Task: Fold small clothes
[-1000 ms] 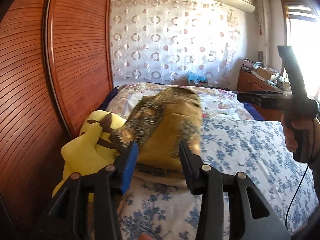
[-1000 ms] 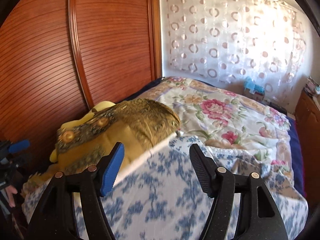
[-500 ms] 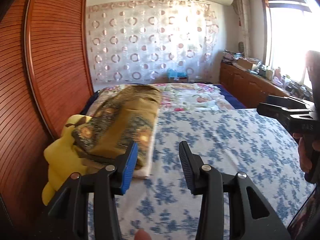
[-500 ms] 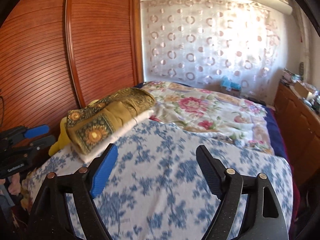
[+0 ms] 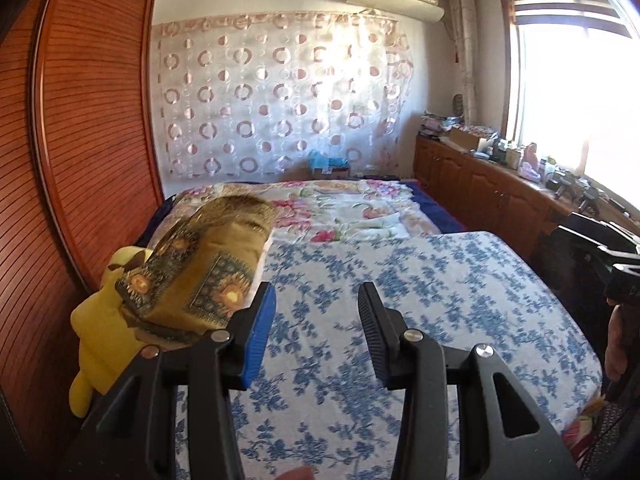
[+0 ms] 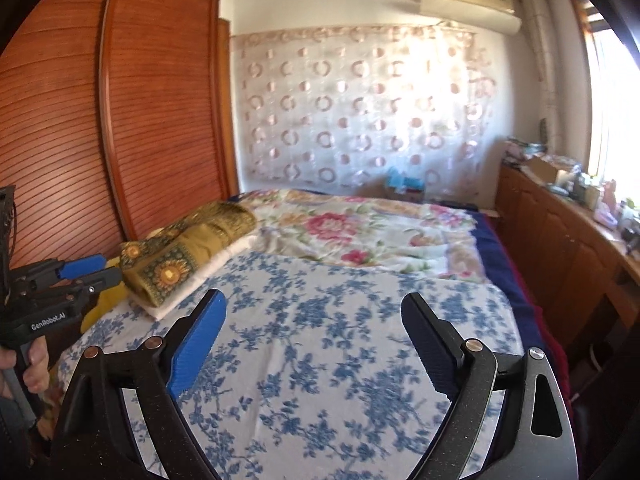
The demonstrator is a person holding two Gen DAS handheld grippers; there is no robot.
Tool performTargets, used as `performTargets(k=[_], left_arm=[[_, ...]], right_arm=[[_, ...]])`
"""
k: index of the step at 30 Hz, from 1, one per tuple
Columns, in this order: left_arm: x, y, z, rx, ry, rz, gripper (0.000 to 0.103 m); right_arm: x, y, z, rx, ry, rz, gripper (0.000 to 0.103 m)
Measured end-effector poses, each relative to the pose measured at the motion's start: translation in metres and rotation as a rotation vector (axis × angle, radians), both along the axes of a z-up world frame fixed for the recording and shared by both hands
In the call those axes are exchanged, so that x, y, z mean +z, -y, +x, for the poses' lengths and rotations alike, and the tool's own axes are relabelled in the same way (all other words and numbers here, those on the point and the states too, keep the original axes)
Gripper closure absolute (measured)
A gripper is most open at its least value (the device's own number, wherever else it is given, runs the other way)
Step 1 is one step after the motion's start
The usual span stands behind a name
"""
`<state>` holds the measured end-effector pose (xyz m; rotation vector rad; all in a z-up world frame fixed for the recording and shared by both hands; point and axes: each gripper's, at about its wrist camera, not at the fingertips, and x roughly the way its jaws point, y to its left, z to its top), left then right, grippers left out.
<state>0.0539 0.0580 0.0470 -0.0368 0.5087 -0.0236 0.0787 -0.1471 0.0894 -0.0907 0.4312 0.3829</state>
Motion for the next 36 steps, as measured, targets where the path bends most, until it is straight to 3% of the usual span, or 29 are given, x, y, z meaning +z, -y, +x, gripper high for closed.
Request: performTargets(k=[13,36], left_arm=[[0.034,0.02,-0.009,-0.038,0.054,-0.009,0.06],[0.035,0.019,-0.016,-0.026,0.057,-0.004,0.06]], right_arm=[[0.021,0.035,-0.028,-0.075,0.06,0.043,0.012],[0.023,0.042,-0.03,-0.081,0.062,0.053,0.012]])
